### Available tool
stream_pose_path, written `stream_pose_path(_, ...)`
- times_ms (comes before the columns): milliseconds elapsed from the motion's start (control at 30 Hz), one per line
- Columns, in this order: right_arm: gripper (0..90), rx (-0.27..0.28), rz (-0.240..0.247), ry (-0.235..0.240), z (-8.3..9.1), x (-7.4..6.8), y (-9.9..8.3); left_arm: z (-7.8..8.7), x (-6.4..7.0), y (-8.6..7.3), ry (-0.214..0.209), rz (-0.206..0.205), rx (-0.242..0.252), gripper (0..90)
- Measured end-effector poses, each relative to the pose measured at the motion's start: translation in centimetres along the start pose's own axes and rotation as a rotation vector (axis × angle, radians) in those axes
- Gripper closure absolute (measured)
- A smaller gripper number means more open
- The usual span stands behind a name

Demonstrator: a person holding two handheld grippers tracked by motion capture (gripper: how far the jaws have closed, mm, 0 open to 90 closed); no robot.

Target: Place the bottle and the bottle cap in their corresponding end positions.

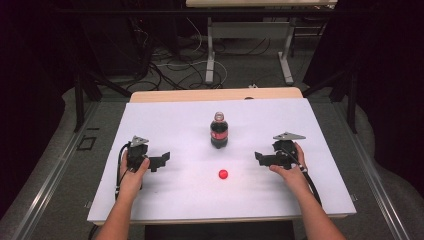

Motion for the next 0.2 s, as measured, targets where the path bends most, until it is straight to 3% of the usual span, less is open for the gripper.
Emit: stream_pose_path(200, 0.0, -0.003, 0.002, 0.003, -0.05, 0.00, -0.07, 0.01, -0.28, 0.02, 0.008, 0.015, 0.012, 1.5)
Point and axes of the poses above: each handheld gripper's, and its own axes: z roughly backward along the jaws, y roughly out of its top, x roughly to its right, the point moved 3 cm from there along -z, roughly forward along the jaws, and after that the axes turned 14 degrees about x, right-handed, at the moved point
